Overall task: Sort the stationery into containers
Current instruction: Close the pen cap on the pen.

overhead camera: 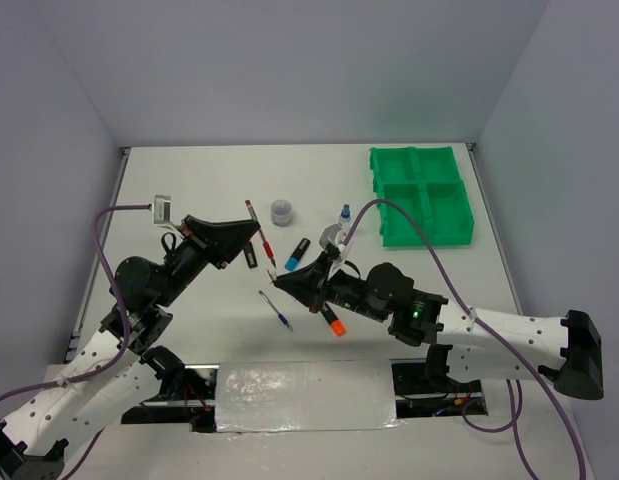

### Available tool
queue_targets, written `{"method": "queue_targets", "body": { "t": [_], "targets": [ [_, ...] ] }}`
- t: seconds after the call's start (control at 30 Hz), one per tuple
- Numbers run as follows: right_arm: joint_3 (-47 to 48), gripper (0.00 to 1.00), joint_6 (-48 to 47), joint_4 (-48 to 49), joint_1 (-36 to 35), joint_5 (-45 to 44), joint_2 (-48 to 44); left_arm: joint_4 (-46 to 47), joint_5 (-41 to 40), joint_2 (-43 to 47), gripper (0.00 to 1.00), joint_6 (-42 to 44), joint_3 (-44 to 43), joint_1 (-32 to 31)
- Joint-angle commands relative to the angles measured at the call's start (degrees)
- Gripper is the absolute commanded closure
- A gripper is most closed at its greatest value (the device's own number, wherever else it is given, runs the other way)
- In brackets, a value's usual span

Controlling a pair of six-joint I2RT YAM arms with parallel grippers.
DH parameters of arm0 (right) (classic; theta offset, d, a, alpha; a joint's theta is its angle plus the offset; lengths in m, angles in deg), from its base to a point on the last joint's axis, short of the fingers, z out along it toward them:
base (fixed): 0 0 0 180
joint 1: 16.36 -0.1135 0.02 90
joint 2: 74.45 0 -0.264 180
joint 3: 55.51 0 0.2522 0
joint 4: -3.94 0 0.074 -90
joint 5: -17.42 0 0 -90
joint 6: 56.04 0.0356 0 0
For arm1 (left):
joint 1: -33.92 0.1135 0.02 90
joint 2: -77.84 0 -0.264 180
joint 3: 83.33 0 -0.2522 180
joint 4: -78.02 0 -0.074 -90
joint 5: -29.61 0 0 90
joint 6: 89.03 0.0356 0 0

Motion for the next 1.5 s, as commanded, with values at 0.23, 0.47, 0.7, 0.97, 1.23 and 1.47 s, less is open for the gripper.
{"method": "queue_targets", "body": {
  "t": [0.23,0.47,0.7,0.97,1.23,1.47],
  "targets": [
    [-0.29,1.0,0.39,-0.17,0.19,-2.64,-1.12,1.21,-0.55,0.86,1.0,2.63,-3.51,-0.33],
    [0.06,1.0,-0.05,-0.52,0.19,-3.35,-1.3,1.21,-0.56,0.95,1.0,2.63,-3.25,-0.33],
    [1.03,1.0,-0.57,-0.7,0.28,-3.0,-1.3,1.91,-0.12,0.6,1.0,2.19,-2.29,-0.33],
    [1.82,1.0,-1.1,-0.79,0.28,-2.82,-0.78,2.08,0.06,0.6,1.0,2.19,-1.67,-0.33],
    [2.87,1.0,-1.54,-1.05,0.2,-2.91,-0.51,2.17,-0.11,0.95,1.0,2.1,-0.7,-0.33],
    [3.58,1.0,-1.89,-0.96,0.63,-3.0,-0.16,2.79,0.41,1.04,1.0,1.92,0.26,-0.33]
  ]
}}
